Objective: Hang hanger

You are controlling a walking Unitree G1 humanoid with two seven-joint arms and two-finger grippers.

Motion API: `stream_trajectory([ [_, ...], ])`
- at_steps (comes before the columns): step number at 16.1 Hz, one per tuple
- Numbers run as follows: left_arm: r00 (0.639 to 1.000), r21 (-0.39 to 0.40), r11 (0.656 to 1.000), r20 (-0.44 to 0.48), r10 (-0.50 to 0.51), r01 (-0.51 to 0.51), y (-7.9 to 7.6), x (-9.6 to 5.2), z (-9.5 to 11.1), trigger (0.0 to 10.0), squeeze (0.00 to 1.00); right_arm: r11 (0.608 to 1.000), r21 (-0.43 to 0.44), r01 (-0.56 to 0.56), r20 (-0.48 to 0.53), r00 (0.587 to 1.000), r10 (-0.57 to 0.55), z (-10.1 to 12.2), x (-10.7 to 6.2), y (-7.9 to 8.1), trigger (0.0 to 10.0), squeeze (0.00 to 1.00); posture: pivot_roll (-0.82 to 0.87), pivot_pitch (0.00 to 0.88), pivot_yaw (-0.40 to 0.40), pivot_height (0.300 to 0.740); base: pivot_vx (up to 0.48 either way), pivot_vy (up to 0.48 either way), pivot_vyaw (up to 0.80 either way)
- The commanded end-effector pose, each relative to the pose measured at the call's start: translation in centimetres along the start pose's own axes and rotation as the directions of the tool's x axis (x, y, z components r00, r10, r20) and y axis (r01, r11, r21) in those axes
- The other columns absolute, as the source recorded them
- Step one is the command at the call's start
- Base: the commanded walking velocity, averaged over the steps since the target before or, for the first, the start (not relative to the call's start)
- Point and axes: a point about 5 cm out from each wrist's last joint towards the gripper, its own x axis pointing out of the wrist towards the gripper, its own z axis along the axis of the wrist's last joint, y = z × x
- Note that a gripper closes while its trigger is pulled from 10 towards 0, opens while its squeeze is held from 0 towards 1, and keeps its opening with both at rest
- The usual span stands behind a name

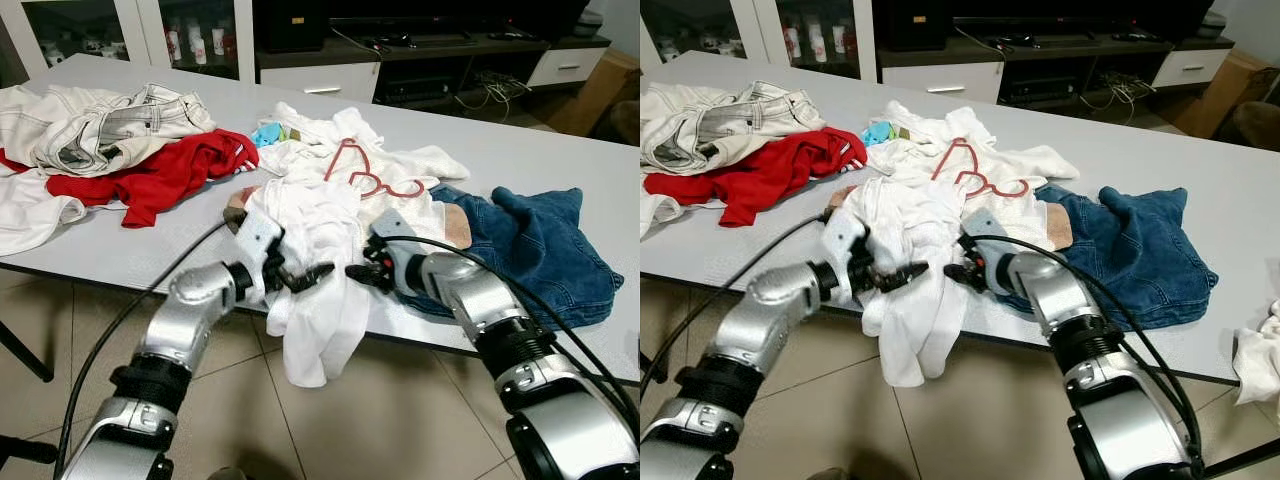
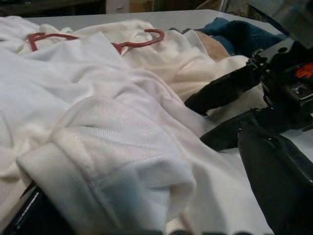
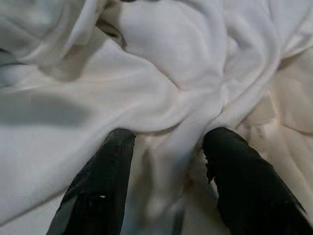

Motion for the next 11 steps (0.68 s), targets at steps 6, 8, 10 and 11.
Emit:
stream_trajectory([
  [6,0.992,0.045,0.991,-0.015,0.128,-0.127,1.5,-0.1,0.0,10.0,0.00,1.000,0.006,-0.017,-0.100,0.995,0.017,-1.7,1.6,2.0,10.0,0.00,0.03,0.000,-0.084,0.740,0.000,0.000,0.00],
  [8,0.987,0.052,0.986,0.004,0.161,-0.161,2.2,-0.4,0.6,10.0,0.00,1.000,0.013,-0.025,-0.119,0.993,0.026,-2.0,2.2,2.6,10.0,0.00,0.04,0.000,-0.087,0.740,0.000,0.000,0.00],
  [10,0.986,0.065,0.984,-0.007,0.165,-0.164,2.5,-0.6,0.3,10.0,0.00,0.999,0.019,-0.046,-0.133,0.990,0.048,-2.2,2.9,3.4,10.0,0.00,0.04,0.000,-0.089,0.740,0.000,0.000,0.00],
  [11,0.988,0.069,0.986,-0.017,0.155,-0.154,2.2,-0.6,0.0,10.0,0.00,0.998,0.018,-0.054,-0.122,0.991,0.056,-1.8,3.3,3.8,10.0,0.00,0.04,0.000,-0.091,0.740,0.000,0.000,0.00],
])
